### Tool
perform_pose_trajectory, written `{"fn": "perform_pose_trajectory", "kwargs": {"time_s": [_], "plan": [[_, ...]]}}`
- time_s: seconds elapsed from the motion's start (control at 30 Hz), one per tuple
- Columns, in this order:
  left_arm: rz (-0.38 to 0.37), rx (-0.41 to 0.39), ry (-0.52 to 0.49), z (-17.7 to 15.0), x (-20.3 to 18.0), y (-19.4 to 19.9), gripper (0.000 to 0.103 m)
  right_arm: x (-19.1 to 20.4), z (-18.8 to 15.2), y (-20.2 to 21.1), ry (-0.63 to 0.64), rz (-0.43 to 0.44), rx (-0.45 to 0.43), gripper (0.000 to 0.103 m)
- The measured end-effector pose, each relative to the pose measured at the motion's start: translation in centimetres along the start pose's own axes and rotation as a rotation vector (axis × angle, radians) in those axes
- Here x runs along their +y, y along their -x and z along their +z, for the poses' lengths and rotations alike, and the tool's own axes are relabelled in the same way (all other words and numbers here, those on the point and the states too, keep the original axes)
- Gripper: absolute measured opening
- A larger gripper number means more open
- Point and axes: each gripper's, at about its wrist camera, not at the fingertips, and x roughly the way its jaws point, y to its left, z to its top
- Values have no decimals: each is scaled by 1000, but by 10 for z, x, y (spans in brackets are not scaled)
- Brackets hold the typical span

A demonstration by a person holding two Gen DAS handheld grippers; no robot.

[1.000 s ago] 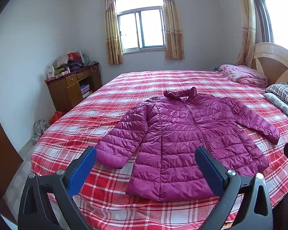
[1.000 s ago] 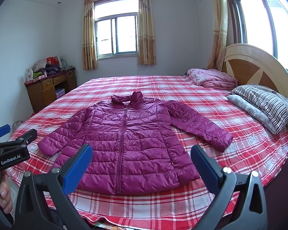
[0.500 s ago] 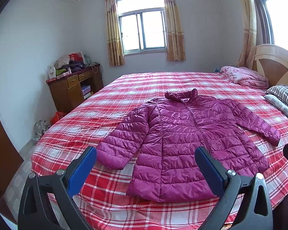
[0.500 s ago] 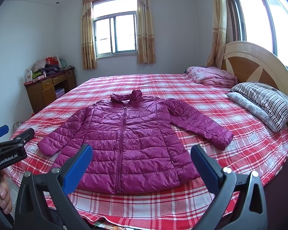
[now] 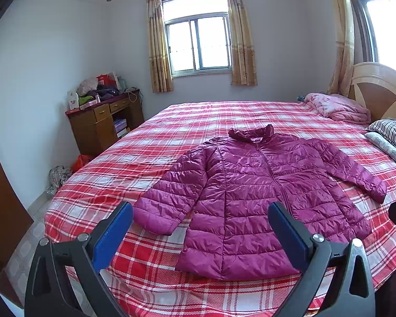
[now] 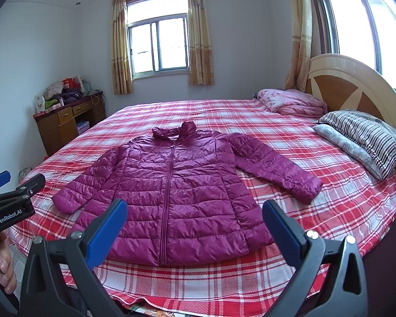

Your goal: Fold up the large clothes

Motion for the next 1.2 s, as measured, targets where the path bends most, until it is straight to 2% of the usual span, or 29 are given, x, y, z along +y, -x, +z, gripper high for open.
{"fn": "perform_pose_trajectory", "kwargs": {"time_s": [1.2], "plan": [[22,11,8,4,6,-7,102,0,-2,-5,-18,14,30,103]]}}
